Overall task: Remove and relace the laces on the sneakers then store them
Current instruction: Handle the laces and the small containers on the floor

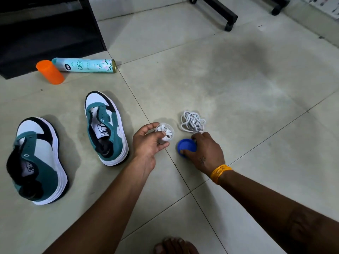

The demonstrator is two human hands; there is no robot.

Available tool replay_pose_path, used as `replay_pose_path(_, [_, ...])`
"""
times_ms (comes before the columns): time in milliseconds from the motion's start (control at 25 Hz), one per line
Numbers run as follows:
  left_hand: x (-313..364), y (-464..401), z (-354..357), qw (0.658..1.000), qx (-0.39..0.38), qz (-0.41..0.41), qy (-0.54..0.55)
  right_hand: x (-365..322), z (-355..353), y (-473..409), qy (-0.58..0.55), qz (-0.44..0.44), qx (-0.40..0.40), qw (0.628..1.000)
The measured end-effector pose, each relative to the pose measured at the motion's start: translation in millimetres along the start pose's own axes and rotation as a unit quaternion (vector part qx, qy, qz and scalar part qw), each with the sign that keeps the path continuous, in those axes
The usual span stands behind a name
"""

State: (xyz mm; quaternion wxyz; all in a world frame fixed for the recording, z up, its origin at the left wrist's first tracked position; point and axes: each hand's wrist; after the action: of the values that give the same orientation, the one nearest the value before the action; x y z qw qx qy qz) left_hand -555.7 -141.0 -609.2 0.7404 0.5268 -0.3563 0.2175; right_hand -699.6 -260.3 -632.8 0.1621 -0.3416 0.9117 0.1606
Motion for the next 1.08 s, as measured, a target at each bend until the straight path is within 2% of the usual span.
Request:
replay_pose_path(200, [-6.1,6.9,-2.4,1.000,-0.009,0.002,-0.017,-0.7,3.4,-5.2,-0.169,0.044,0.001,0.985])
replay_pose_path(360, [-8.6,11.6,-3.9,0.998,-0.020,0.020,-0.053,-23.1,-5.2,-9.8,-0.299,0.015,0.112,0.948])
replay_pose_path(480, [-6.3,14.7,0.3,0.997,-0.021,0.036,-0.066,-41.3,-9.8,-15.4,-0.303,-0.071,0.135,0.941])
replay_pose_path(720, [-0.3,12.9,3.4,0.997,-0.020,0.057,-0.053,-51.6,-1.5,-4.7,-0.301,-0.173,0.079,0.934])
replay_pose_path(880, [12.5,12.4,-4.7,0.998,-0.049,0.029,0.008,-48.8,-0.9,-10.2,-0.340,-0.192,0.056,0.919])
replay_pose_path(1080, [21.9,9.4,-7.0,0.997,-0.055,0.029,0.046,-53.3,3.9,-13.7,-0.363,-0.182,0.075,0.911])
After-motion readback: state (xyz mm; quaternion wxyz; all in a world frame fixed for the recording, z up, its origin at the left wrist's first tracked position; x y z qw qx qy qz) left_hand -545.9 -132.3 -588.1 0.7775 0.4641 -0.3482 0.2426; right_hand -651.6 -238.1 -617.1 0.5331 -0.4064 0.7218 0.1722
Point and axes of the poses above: each hand's wrist, its own y-axis away from the middle knuckle, its own z-axis out of the palm, x = y × z, and after that the axes turned 1 degree about x, right-handed
